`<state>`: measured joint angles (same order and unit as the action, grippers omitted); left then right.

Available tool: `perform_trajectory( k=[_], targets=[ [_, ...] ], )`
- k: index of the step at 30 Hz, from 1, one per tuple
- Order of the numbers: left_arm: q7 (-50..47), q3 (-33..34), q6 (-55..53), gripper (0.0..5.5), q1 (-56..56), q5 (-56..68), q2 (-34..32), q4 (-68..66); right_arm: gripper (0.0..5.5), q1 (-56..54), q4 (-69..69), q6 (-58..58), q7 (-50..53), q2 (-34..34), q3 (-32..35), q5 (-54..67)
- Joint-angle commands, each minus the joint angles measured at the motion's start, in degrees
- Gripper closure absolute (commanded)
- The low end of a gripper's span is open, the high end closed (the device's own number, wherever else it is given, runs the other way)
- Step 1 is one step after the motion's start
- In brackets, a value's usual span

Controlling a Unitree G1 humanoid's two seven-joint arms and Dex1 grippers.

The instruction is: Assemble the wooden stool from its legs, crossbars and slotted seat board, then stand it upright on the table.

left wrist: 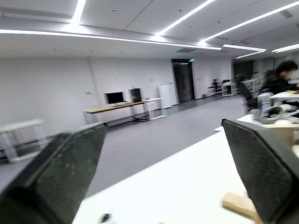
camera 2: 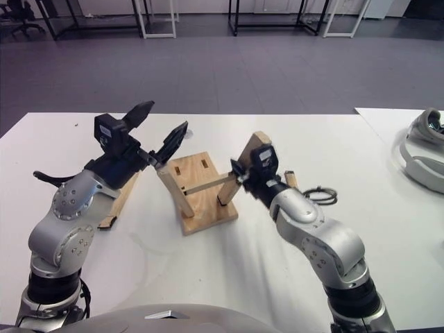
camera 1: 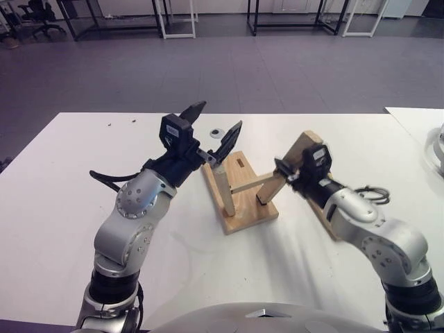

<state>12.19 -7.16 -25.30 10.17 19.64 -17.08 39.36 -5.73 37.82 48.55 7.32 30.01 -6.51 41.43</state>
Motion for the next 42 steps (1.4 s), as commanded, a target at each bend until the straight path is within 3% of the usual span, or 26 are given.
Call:
perform_trajectory(
  k=[1,7,11,15,20,23,25,27,31,34,39,42],
  targets=[
    [-2.0,-6.7,0.2,1.02,-3.6,-8.1,0.1,-4.6,3.03,4.5,-3.8,3.3,-5.3,1.6,-4.9,-3.3],
    [-5.1,-7.5,3.0,1.02,-0.2,-13.7,3.6,-11.0,2.09,0.9,0.2,-1.4,-12.4,-2.8,-3.2,-1.3],
    [-5.9,-9.1,4.6,1.02,1.1,-15.5,6.7,-14.1,2.09,1.0,0.7,-0.5,-16.9,-2.1,-5.0,-1.6],
    [-5.7,-7.5,4.7,1.02,1.6,-15.5,7.1,-12.3,2.09,1.9,-0.8,-3.2,-18.0,-2.2,-1.4,-2.4],
    [-2.3,5.0,-1.7,1.02,12.2,-0.9,6.3,-0.8,2.09,-7.2,-2.7,-8.4,-21.7,-4.9,14.2,9.2],
    [0.9,12.7,-6.2,1.02,21.4,6.9,1.2,-1.0,2.09,-17.4,-6.0,-6.7,-23.8,-1.1,21.8,20.1],
    [2.9,14.1,-8.1,1.02,22.4,9.5,-1.1,-0.8,2.09,-23.5,-9.1,-5.1,-23.2,1.3,23.9,24.6],
    [5.5,12.1,-8.2,1.02,16.3,9.9,-2.7,0.4,2.09,-25.5,-12.7,-2.9,-22.3,2.6,24.0,26.4],
    [8.2,1.0,2.0,1.02,-1.4,0.4,-2.0,-7.5,2.09,-11.2,-17.7,3.2,-25.3,6.4,11.6,14.9],
    [8.2,-2.4,9.3,1.02,-4.4,-5.6,-1.8,-14.6,2.09,-7.9,-14.4,1.9,-28.0,4.4,9.6,15.2],
    [8.3,6.5,8.8,1.02,4.5,4.2,-1.8,-8.9,2.09,-15.3,-17.8,-0.8,-27.2,1.3,20.9,27.0],
    [9.7,17.3,5.9,1.02,6.7,15.4,-4.9,-8.2,2.09,-20.6,-30.8,-3.5,-26.5,2.8,20.3,18.5]
  ],
)
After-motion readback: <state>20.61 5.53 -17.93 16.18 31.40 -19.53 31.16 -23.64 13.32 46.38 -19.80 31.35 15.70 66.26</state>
